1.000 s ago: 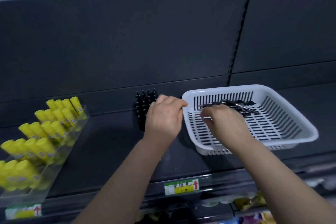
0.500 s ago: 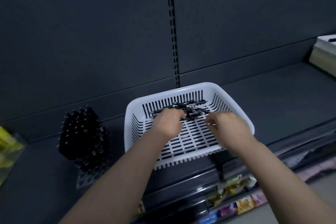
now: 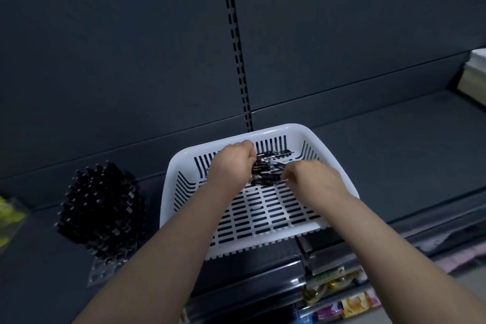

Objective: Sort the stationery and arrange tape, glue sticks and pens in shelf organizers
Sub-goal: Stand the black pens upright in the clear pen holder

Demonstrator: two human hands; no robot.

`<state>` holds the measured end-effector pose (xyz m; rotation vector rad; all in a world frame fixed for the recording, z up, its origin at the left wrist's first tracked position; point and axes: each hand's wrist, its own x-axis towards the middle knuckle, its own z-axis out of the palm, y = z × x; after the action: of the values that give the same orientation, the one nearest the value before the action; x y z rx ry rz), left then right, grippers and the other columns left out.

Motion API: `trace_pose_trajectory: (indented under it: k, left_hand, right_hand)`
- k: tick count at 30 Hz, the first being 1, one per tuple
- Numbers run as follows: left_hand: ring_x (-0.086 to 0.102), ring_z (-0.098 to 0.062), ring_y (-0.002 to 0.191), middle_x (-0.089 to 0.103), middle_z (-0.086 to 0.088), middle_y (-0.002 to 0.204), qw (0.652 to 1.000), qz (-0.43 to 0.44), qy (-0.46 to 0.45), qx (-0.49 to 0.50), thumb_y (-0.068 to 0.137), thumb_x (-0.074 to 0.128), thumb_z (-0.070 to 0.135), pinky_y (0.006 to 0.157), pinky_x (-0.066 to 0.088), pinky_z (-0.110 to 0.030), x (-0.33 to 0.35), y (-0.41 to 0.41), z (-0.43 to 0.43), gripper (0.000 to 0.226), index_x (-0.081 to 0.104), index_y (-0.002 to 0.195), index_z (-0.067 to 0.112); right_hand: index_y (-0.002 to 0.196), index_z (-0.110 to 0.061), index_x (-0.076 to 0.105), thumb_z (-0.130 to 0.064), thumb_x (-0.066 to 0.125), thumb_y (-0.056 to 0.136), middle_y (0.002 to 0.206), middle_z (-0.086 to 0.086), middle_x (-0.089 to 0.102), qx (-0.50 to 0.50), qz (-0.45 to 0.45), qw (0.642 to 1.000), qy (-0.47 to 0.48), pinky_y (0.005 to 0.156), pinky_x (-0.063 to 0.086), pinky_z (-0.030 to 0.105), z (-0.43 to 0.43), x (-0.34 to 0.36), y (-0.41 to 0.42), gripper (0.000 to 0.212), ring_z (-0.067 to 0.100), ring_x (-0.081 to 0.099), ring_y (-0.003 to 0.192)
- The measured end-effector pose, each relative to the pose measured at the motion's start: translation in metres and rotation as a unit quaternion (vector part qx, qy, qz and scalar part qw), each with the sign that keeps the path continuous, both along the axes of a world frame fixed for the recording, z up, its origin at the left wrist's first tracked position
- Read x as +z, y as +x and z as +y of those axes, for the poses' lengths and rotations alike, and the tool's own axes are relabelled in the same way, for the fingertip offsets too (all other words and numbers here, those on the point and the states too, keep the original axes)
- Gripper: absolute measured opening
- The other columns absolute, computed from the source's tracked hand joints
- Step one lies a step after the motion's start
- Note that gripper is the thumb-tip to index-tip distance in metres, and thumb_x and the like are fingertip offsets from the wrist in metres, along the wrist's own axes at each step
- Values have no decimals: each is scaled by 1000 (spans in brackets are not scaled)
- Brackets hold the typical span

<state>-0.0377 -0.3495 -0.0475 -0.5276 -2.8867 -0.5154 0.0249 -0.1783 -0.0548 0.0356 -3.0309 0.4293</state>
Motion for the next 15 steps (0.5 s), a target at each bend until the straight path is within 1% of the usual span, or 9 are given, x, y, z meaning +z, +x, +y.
trace_pose_trajectory:
  k: [2,3,6,8,10,12,14,15]
  left_hand:
    - [55,-15,79,62,5,83,999,-48,2,-15,93,50,18,65,41,-30,4,2,2,11,61,93,20]
    - [57,-15,81,64,5,87,997,-72,-6,-21,93,52,19,67,42,-29,3,3,4,12,63,96,21]
    - [57,-18,97,65,2,104,992,-110,-47,-30,93,54,19,80,47,-32,-10,6,9,21,65,110,21]
    - [54,-19,103,62,1,109,989,-121,-73,-34,92,57,19,82,46,-34,-18,7,8,24,65,114,22]
    - [55,-20,104,63,0,109,984,-146,-97,-41,89,62,22,84,48,-36,-19,5,7,26,64,115,23]
    - [56,-20,103,64,0,107,978,-159,-128,-49,87,66,27,85,49,-38,-16,4,8,28,63,114,22]
    - [54,-20,102,61,2,106,976,-146,-151,-55,86,67,29,81,47,-36,-13,5,10,26,59,109,22]
    - [53,-20,100,58,3,103,978,-141,-143,-55,86,67,27,77,45,-34,-13,5,10,22,56,104,22]
  right_hand:
    - [104,-34,65,-12,50,87,102,-6,67,-15,-8,999,27,71,45,29,-5,3,-11,31,20,62,95]
    - [104,-33,65,-10,50,86,102,-5,67,-24,-5,999,35,71,44,29,-7,5,-15,33,21,62,95]
    - [102,-34,65,-8,51,83,95,-7,67,-49,6,998,46,65,39,26,-1,5,-19,35,20,62,91]
    - [99,-33,67,-8,51,82,93,-7,67,-55,9,997,46,64,41,26,7,2,-16,34,19,62,90]
    - [100,-33,66,-9,51,83,96,-7,67,-57,14,997,39,68,44,28,12,-2,-13,33,20,62,92]
    - [100,-35,66,-11,51,84,96,-7,67,-57,19,998,26,67,43,28,12,-3,-12,32,20,62,92]
    - [94,-33,66,-13,49,85,90,-7,67,-51,25,998,23,63,39,27,9,-4,-12,28,20,61,87]
    - [92,-32,67,-14,49,85,87,-7,67,-48,25,998,25,61,38,26,7,-3,-12,26,20,60,84]
